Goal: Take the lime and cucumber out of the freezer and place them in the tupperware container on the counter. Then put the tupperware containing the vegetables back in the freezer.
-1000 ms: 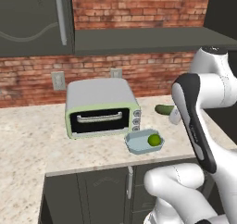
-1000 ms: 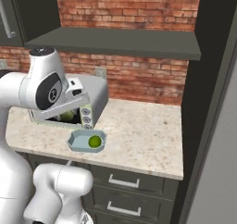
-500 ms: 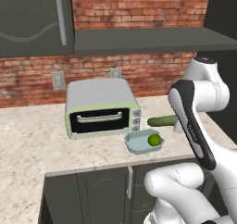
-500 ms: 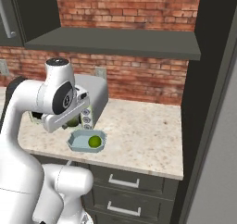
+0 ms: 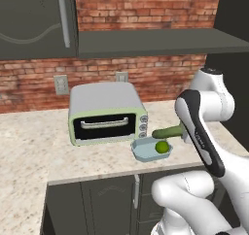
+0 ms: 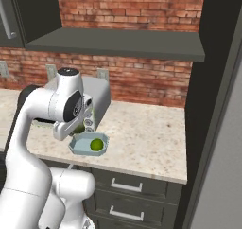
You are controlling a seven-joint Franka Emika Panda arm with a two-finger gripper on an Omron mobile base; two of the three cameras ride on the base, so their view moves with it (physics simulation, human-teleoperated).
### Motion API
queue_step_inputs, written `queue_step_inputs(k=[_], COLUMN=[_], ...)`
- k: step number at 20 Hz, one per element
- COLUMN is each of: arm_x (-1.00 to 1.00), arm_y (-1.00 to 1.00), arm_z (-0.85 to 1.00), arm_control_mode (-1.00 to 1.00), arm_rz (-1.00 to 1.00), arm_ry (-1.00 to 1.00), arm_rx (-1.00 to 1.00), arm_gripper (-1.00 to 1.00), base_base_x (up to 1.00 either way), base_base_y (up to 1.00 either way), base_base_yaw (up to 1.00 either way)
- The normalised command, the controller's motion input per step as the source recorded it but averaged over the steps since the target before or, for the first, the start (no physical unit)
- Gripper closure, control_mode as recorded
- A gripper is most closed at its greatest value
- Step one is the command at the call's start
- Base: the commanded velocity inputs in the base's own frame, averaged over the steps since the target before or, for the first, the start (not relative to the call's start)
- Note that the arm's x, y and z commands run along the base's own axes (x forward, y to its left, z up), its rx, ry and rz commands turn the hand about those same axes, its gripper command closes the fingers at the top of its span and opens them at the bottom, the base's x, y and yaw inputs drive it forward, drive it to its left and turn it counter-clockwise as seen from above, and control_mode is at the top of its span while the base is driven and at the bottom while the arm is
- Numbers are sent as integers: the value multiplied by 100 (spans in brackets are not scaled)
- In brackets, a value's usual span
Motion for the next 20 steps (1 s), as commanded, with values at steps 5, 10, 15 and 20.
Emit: queue_step_inputs(k=[5, 10, 15, 20], arm_x=[46, 47, 67, 68], arm_y=[-1, 0, 0, 0], arm_z=[-36, -47, -52, -38], arm_control_mode=[-100, -100, -100, -100], arm_rz=[0, 0, 3, 5], arm_ry=[0, 0, 12, 11], arm_rx=[0, 0, 0, 0], arm_gripper=[100, 100, 100, 100], base_base_x=[0, 0, 0, 0], base_base_y=[0, 0, 0, 0], base_base_yaw=[0, 0, 0, 0])
